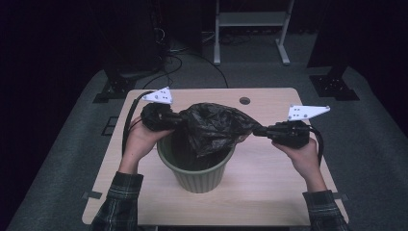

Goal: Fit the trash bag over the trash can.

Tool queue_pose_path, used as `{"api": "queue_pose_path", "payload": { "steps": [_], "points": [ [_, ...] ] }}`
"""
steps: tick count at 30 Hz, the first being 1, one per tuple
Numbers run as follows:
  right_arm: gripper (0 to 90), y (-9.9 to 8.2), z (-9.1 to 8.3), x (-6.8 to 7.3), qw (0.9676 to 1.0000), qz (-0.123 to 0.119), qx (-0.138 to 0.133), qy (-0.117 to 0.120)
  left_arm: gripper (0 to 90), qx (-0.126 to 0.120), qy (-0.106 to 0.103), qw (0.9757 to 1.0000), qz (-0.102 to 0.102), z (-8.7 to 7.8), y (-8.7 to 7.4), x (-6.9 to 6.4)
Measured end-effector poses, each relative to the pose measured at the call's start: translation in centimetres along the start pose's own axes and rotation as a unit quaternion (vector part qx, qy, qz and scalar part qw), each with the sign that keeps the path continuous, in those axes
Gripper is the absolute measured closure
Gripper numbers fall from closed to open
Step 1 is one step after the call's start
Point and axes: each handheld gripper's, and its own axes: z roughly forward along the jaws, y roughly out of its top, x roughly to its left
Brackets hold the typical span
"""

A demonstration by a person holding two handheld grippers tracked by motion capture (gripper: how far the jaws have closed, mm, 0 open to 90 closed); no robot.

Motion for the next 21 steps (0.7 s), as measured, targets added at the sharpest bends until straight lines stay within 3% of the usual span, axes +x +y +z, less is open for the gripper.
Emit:
{"api": "queue_pose_path", "payload": {
  "steps": [8, 16, 17, 21],
  "points": [
    [90.0, 3.2, 3.4, 2.8, 0.9975, -0.050, 0.002, 0.050, 90.0, 0.005, -0.004, 0.9999, 0.009, 1.4, 0.9, -0.8],
    [90.0, 5.5, 6.9, 4.1, 0.9942, -0.075, 0.023, 0.073, 89.9, 0.010, -0.011, 0.9998, 0.012, 2.0, 1.1, -1.0],
    [90.0, 5.6, 7.2, 4.0, 0.9943, -0.073, 0.025, 0.074, 87.6, 0.006, -0.001, 0.9999, 0.013, 1.9, 0.9, -1.0],
    [90.0, 5.3, 7.2, 3.7, 0.9952, -0.066, 0.020, 0.070, 49.5, -0.019, 0.051, 0.9985, 0.004, 0.0, 0.0, -0.6]
  ]
}}
